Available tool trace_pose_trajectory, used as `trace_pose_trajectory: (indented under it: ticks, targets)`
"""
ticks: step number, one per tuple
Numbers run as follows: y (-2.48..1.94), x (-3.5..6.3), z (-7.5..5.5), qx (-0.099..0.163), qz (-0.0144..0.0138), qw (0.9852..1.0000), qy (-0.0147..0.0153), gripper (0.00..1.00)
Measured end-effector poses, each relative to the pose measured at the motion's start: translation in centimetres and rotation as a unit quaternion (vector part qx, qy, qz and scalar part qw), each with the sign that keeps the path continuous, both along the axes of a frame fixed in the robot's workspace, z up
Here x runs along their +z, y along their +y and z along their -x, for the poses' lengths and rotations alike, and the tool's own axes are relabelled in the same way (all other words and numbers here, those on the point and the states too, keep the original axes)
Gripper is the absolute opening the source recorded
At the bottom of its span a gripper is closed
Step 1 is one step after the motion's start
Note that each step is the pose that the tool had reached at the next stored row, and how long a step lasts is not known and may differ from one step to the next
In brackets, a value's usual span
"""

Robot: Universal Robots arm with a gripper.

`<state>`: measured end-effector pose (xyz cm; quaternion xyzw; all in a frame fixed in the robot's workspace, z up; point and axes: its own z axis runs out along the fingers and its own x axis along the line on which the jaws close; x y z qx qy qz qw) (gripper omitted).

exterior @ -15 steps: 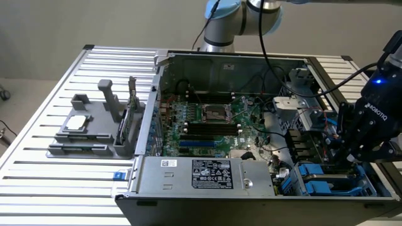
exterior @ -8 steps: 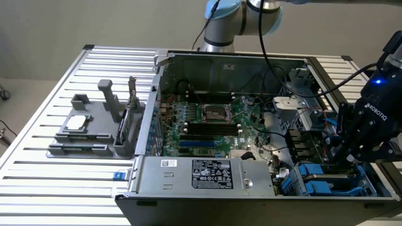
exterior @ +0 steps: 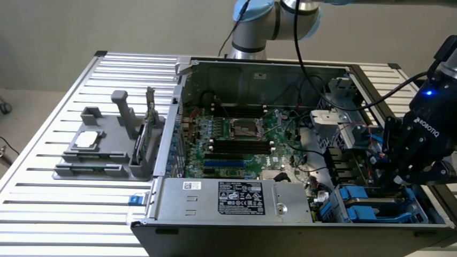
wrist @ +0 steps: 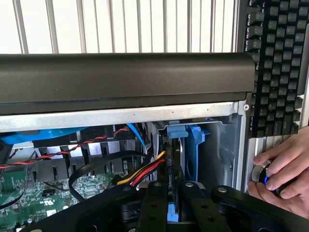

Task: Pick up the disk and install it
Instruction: 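Insert the first disk wire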

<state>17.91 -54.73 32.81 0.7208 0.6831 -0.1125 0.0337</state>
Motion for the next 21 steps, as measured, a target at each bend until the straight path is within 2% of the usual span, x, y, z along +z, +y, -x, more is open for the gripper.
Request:
trace_pose_trajectory:
  ticks: [4,6,7,8,15,18,21]
  targets:
    - [0.0,-0.04,0.0,0.0,-0.0001,1.0,-0.0001,0.16]
    - [0.02,-0.15,0.0,0.0,-0.0018,1.0,-0.0003,0.18]
    - [0.01,-0.04,0.0,0.0,-0.0011,1.0,0.0,0.18]
    - [0.01,0.18,0.0,0.0,-0.0002,1.0,0.0,0.24]
    - [0.0,1.28,0.0,0.0,-0.0001,1.0,0.0,0.24]
    - [0.0,1.39,0.4,0.0,-0.0005,1.0,0.0,0.24]
    - [0.0,1.44,1.4,0.0,-0.0012,1.0,-0.0001,0.24]
